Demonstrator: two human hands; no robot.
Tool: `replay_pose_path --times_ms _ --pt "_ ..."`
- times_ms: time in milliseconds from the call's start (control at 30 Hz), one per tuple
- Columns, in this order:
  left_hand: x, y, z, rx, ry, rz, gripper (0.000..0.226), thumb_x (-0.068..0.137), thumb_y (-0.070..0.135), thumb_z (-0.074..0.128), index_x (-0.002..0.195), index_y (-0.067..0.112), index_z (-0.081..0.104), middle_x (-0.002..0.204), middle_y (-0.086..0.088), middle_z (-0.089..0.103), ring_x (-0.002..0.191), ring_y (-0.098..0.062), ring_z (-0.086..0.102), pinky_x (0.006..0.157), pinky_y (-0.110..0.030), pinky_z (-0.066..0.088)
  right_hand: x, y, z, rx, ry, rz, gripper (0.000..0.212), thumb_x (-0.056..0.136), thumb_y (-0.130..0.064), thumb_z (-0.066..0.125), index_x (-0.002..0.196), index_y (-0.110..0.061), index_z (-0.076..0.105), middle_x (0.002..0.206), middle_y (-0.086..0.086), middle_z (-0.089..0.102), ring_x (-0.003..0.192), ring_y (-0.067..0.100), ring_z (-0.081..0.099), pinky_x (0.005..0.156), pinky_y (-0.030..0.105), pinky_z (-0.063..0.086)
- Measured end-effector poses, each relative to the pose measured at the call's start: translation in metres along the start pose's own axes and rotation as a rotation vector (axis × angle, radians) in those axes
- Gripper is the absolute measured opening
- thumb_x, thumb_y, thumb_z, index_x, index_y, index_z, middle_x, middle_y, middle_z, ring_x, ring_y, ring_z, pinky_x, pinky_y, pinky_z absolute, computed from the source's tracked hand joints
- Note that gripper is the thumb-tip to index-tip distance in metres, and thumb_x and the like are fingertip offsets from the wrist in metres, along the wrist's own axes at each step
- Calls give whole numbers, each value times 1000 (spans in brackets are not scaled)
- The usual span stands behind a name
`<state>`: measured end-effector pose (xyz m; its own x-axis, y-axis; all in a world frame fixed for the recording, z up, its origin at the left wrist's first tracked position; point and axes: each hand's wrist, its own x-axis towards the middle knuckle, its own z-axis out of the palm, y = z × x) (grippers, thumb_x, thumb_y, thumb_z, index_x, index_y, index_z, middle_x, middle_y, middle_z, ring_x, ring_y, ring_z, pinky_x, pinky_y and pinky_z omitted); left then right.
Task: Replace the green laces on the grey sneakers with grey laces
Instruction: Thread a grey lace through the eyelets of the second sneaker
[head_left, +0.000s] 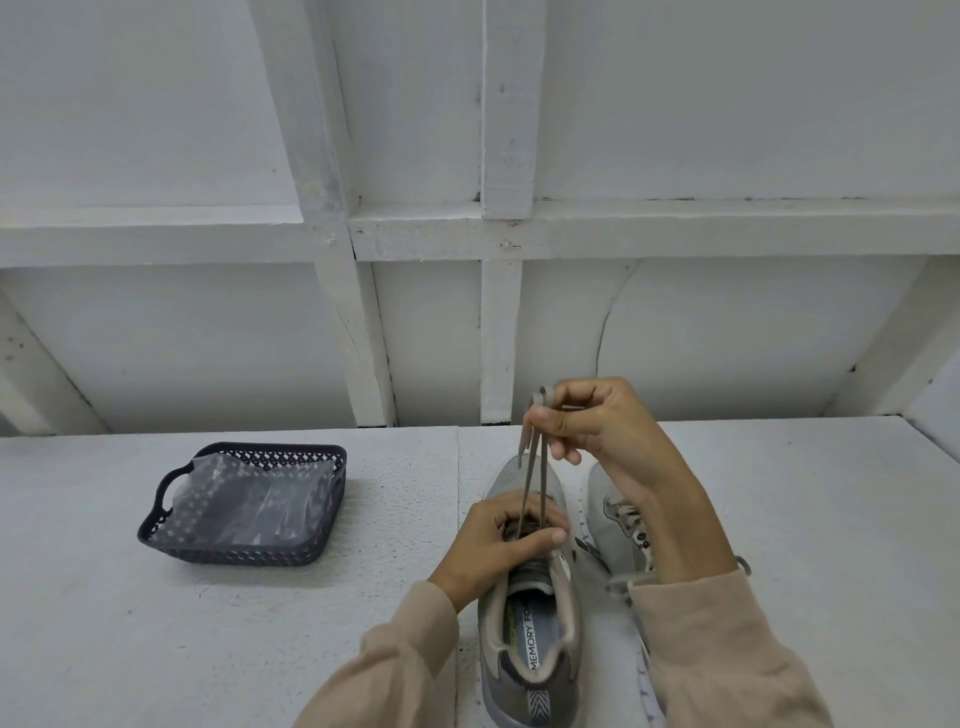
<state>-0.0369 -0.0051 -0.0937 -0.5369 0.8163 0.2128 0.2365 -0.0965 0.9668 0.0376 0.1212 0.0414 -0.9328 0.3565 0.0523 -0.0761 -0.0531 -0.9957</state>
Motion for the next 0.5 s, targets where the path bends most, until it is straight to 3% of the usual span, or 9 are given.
replay_pose_path --times_ms 133,333,500 --pt "-2 -2 2 -21 1 -42 12 83 12 75 93 7 75 97 0 72 100 -16 67 89 -21 49 1 -9 3 116 -7 -30 6 68 -11 73 65 -8 68 68 12 61 42 10 46 38 16 31" --pt "-3 -4 1 16 -14 -64 19 81 30 76 91 13 77 95 -6 72 98 -23 66 92 -40 52 7 -17 9 104 26 -77 10 68 -7 73 71 0 67 65 8 64 43 13 51 40 18 37" --pt "-3 -3 -1 41 -68 -79 20 71 28 85 88 21 78 97 3 72 105 -12 62 98 -34 48 8 -17 9 130 33 -85 14 67 -6 72 74 5 67 61 13 61 46 16 56 42 19 43"
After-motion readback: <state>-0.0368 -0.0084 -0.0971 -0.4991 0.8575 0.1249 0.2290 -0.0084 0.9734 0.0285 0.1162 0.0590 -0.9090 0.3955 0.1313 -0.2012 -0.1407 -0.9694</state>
